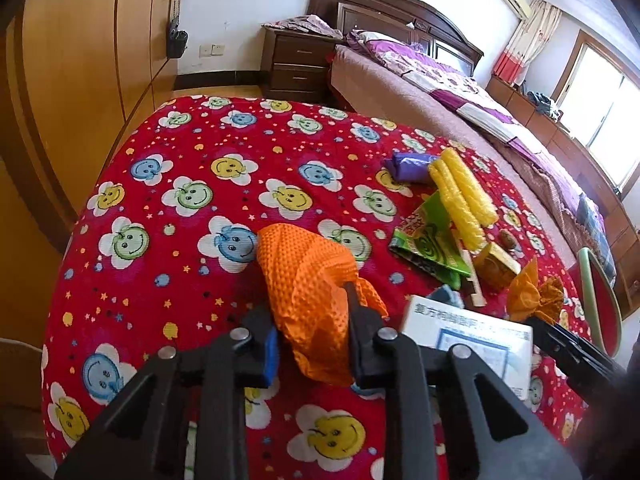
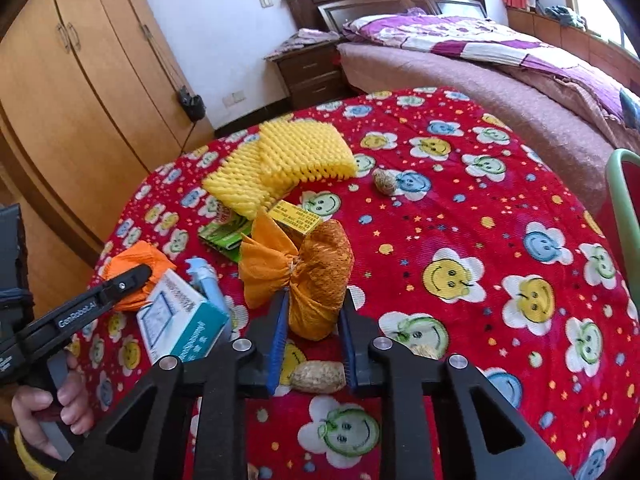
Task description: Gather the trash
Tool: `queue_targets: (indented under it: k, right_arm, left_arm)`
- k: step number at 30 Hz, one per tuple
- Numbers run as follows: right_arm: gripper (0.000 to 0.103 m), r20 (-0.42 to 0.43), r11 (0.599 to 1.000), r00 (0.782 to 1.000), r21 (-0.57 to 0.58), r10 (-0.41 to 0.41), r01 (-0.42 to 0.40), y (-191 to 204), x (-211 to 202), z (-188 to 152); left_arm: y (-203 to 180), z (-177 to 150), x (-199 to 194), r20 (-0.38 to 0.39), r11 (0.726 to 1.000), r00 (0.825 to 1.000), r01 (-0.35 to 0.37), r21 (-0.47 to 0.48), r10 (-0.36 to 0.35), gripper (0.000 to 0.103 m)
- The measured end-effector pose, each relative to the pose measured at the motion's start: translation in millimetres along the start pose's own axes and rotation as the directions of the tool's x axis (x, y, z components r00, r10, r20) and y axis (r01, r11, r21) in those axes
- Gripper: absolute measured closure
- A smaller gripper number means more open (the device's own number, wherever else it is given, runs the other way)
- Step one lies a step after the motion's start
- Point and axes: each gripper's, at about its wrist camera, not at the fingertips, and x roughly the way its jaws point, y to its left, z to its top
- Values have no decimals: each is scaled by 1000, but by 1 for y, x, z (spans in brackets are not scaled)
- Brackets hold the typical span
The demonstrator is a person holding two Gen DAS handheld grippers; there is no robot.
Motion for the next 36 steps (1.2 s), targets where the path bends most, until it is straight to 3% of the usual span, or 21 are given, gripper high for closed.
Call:
queue_targets:
  k: [17, 28, 36]
  right_arm:
    - [80, 146, 994, 989, 109, 12, -28, -34, -82, -12]
    - [80, 225, 978, 971, 203, -81, 34, -84, -132, -19]
    - [80, 286, 957, 944, 278, -163, 81, -126, -167, -29]
  left_arm:
    - [-63, 1, -64, 76, 987, 988, 129, 91, -136, 79]
    - [-129, -5, -76, 42, 958, 971, 224, 182, -235, 79]
    - [-192, -12, -75, 7, 919, 957, 278, 280, -291, 79]
